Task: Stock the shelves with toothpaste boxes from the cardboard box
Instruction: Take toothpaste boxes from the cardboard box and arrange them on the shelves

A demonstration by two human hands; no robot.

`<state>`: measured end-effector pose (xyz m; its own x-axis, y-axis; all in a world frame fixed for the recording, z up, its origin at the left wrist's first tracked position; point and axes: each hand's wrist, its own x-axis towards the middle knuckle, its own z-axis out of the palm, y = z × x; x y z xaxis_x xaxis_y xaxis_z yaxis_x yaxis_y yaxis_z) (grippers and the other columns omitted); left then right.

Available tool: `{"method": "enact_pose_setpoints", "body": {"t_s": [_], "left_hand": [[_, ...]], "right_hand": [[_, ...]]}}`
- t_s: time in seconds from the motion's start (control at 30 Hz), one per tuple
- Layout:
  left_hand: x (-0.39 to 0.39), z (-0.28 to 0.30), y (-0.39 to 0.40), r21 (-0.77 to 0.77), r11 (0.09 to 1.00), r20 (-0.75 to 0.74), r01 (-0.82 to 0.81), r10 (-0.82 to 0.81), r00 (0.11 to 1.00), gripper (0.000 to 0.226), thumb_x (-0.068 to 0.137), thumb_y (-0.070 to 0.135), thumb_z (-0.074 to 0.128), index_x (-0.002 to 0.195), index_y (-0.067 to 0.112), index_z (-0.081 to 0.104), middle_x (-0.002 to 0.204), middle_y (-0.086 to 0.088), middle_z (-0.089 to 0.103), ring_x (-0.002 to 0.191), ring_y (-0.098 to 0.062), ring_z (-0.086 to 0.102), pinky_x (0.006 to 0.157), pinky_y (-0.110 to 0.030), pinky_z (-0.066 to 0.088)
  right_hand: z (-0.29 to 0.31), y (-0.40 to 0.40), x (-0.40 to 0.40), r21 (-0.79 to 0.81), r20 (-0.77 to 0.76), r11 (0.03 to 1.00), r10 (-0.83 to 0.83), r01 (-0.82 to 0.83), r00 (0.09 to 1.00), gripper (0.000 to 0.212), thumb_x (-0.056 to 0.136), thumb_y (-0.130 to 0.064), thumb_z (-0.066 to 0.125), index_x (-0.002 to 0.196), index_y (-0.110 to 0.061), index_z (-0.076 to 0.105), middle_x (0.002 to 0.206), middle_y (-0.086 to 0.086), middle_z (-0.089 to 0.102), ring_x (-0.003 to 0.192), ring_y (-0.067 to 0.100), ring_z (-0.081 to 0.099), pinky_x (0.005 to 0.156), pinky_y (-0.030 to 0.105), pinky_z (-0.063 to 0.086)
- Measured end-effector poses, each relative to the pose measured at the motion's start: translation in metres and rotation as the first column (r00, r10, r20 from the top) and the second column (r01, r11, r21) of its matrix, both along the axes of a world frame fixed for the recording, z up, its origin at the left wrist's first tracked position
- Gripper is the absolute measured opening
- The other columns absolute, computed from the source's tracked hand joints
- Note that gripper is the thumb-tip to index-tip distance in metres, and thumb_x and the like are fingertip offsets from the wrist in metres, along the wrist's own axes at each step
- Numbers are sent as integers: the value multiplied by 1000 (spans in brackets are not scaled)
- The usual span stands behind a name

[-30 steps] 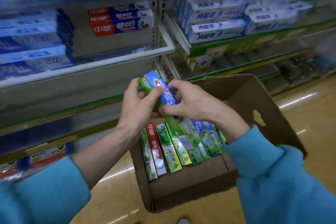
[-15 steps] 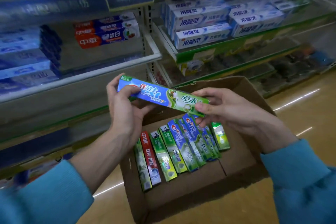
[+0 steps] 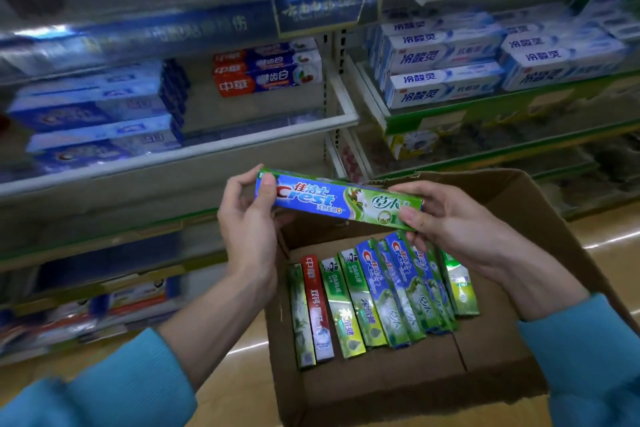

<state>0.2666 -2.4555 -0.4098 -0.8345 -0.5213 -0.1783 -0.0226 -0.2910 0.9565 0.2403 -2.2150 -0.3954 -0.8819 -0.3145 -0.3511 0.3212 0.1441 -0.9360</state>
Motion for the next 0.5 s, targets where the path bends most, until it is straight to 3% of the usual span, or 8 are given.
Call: {"method": "enact_pose_setpoints", "body": {"t_s": [0.17,0.3,0.43,0.5], "left_hand": [[13,8,-23,-120,990,19,-69,72,997,13,102,17,57,114,14,62,94,-2,72,84,-10,70,63,-28,58],[30,12,-57,-192,972,49,-134,146,988,16,103,21,56,117,19,62,101,-4,72,90,-13,70,69,-32,61],[51,17,-97,-245,950,56,-195,215,975,23,103,28,53,123,21,62,106,0,70,96,-13,71,74,-34,62],[60,17,-119,-267,936,51,-230,252,966,23,104,27,51,122,19,62,105,0,69,92,-8,71,71,-30,62]], "right_hand": [[8,-21,-9,-59,28,998,-11,13,1000,36,94,2,57,127,-12,57,88,6,71,68,15,57,55,24,48],[17,-56,-9,-81,-33,995,56,-59,998,42,93,8,55,130,-11,57,96,16,65,70,20,57,56,22,49],[25,-96,-6,-85,-77,988,123,-130,989,48,91,3,62,135,-14,56,92,15,68,73,27,61,66,28,52],[25,-120,-3,-103,-89,987,112,-122,990,48,89,3,64,134,-12,56,95,16,68,73,26,63,62,28,53]]}}
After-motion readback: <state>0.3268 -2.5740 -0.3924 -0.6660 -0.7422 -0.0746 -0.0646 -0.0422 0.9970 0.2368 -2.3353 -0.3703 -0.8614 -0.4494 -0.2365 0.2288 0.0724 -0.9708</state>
